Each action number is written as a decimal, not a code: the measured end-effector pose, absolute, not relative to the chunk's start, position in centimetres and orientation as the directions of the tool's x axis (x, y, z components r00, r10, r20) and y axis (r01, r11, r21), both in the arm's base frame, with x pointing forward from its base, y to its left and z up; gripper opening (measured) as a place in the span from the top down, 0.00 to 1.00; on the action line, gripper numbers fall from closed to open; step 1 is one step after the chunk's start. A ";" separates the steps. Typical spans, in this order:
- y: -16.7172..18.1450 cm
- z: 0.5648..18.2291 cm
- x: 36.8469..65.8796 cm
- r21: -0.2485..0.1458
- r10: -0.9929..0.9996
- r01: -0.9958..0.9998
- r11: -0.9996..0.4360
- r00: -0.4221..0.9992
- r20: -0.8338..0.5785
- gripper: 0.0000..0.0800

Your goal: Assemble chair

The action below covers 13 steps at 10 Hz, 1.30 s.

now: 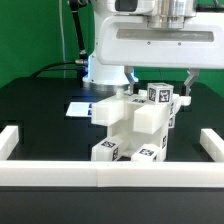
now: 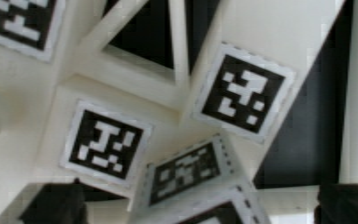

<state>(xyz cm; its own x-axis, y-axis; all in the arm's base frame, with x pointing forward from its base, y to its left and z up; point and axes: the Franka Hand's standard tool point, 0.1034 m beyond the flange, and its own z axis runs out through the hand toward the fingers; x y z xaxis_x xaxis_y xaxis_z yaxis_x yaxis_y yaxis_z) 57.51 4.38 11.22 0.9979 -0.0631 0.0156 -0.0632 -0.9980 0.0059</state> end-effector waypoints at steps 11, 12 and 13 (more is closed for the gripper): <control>4.2 11.2 57.5 0.006 -0.042 -0.042 -0.999 0.999 0.015 0.64; 4.2 11.2 57.5 0.005 -0.086 -0.086 -0.996 0.996 0.016 0.64; 4.2 11.2 57.5 0.003 -0.160 -0.160 -0.987 0.987 0.016 0.64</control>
Offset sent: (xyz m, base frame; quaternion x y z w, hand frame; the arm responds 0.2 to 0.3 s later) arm 0.0000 0.0000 0.0000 0.0000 0.0000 -0.0650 0.9979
